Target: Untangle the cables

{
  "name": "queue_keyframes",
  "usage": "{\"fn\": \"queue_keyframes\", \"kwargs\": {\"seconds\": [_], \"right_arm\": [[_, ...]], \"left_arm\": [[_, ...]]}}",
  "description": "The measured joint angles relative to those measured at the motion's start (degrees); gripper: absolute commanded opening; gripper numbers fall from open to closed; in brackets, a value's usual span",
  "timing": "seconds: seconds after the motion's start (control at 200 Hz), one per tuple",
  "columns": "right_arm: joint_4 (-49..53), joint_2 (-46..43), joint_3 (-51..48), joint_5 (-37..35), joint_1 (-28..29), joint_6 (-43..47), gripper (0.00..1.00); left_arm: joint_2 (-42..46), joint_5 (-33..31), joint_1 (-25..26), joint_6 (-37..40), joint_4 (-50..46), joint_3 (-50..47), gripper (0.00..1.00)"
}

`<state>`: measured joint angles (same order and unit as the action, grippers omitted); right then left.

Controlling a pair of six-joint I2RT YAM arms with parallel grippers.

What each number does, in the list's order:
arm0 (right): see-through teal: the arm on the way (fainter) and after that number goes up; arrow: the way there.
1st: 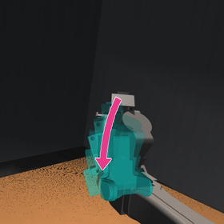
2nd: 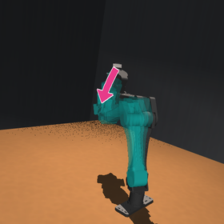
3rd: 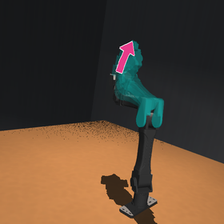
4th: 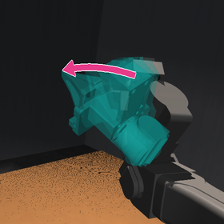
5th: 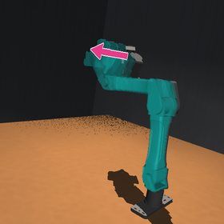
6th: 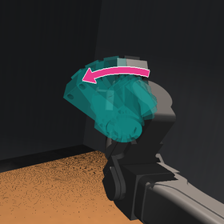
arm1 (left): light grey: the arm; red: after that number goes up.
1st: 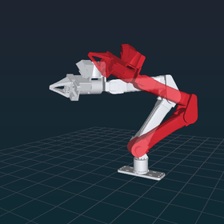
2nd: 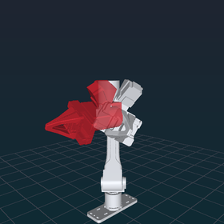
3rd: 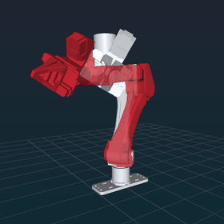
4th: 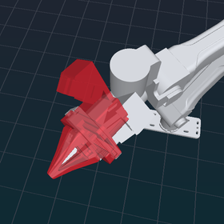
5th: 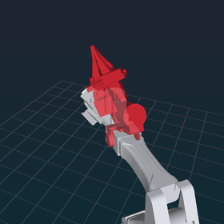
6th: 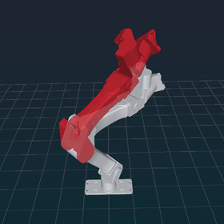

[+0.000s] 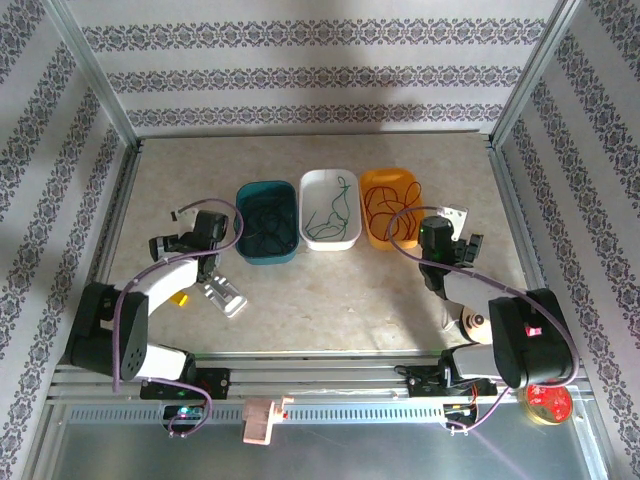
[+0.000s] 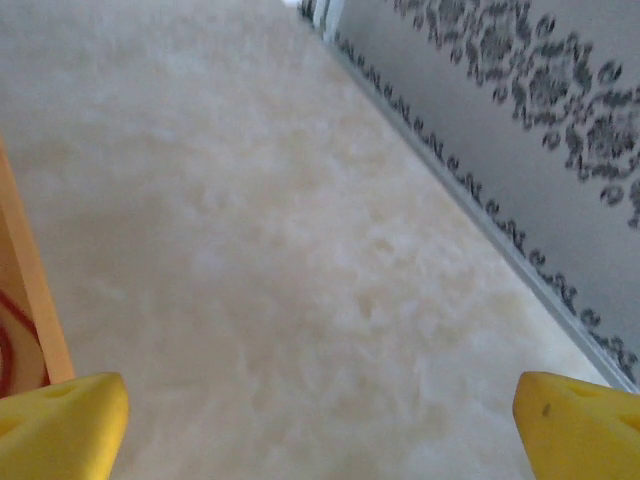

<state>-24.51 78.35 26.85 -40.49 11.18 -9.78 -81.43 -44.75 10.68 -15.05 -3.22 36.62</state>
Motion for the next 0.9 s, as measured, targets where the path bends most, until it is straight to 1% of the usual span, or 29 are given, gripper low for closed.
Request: {"fn": "queue_keyframes", "kwargs": {"seconds": [0.09,0.205,0.3,0.435,0.5,0.585,0.635,0.675,0.715,0.78,0.845,0.9], "right_arm": [[-9.0,4.9,0.2,0.5,-0.6,2.9,0.98],[-12.3,8.8,0.9,4.0,-0.5,7.0,0.98],[-14.4,8.8,0.8,6.9,-0.6,8.5,0.98],[-18.0,7.2,-1.0,11.1,-2.0,8.8,0.98],[-19.2,6.7,-1.8,13.6,-3.2,8.7,0.98],[-21.0,6.6,-3.1,19.0,-5.6,8.5,0.98],[-24.4,7.5,-4.4,22.8,-7.4,8.4,0.98],[-25.3,8.3,-4.8,24.8,-8.3,8.3,0.98],[-24.6,8.4,-5.0,26.2,-8.9,8.3,0.98],[-26.1,8.6,-5.4,27.9,-9.2,8.2,0.98],[-26.8,8.7,-5.4,29.3,-9.2,8.3,0.98],[-27.0,8.7,-5.4,29.8,-9.2,8.3,0.98]], "left_arm": [[-2.3,0.5,-0.3,3.0,7.3,-2.9,0.99],[-2.7,2.6,-0.3,8.3,21.1,-7.1,0.99],[-3.7,5.6,-0.3,12.3,30.9,-8.9,0.99],[-5.2,11.6,-0.3,15.6,37.4,-8.9,0.99],[-6.7,15.0,-0.4,16.6,43.5,-9.8,0.99],[-6.9,18.9,-2.2,16.3,46.1,-11.6,0.99],[-6.9,20.9,-4.0,16.1,48.8,-13.3,0.99],[-6.9,22.4,-5.0,16.0,49.4,-14.1,0.99],[-7.1,24.3,-5.9,16.0,50.1,-14.6,0.99],[-8.7,27.5,-6.7,15.9,54.2,-15.4,0.99],[-9.3,29.8,-7.1,15.5,53.9,-15.4,0.99],[-9.6,31.3,-7.7,15.3,55.5,-15.5,0.99]]}}
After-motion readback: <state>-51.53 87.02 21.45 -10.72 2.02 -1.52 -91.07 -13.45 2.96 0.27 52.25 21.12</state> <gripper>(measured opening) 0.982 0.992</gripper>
